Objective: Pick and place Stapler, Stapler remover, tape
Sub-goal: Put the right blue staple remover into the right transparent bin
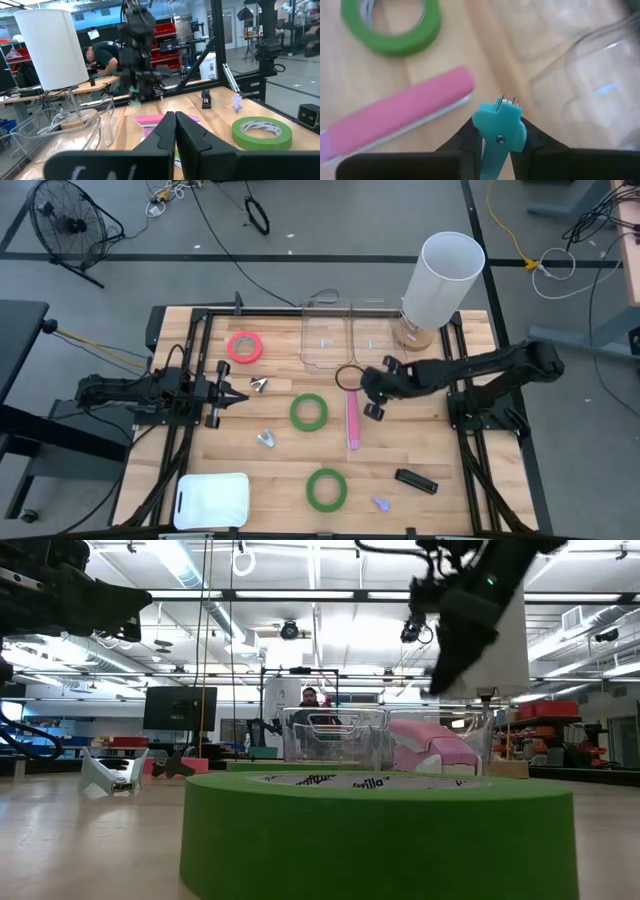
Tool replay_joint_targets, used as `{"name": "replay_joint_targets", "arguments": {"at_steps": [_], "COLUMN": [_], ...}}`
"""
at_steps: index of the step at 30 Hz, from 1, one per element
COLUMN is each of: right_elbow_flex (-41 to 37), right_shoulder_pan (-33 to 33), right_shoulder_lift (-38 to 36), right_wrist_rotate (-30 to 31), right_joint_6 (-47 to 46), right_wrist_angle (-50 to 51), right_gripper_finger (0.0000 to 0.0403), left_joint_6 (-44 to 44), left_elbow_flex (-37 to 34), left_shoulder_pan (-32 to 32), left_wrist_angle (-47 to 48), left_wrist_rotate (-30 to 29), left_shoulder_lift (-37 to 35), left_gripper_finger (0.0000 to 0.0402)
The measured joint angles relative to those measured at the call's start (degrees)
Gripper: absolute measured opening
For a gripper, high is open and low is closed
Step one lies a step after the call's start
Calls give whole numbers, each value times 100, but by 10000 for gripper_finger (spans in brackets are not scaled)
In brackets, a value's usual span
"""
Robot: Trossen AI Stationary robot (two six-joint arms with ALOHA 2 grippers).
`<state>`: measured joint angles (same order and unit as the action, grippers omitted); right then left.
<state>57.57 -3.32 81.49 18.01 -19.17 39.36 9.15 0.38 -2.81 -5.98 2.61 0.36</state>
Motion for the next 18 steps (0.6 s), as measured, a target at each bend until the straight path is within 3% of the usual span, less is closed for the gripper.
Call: {"name": "replay_joint_targets", "arguments": {"at_steps": [7,18], "right_elbow_flex": [598,644], "right_shoulder_pan": [651,2479], "right_shoulder_lift": [-9,-7], "right_wrist_rotate": [466,981], "right_joint_6": [470,356], "right_wrist_angle": [194,-83], "right_gripper_finger": [63,62], "left_joint_6": [0,0], "left_elbow_flex": [2,1], "left_shoulder_pan": [0,0], "left_wrist_angle": [0,0], "left_wrist_rotate": [0,0], "left_shoulder_lift": [0,0], "left_gripper_finger": [16,16]}}
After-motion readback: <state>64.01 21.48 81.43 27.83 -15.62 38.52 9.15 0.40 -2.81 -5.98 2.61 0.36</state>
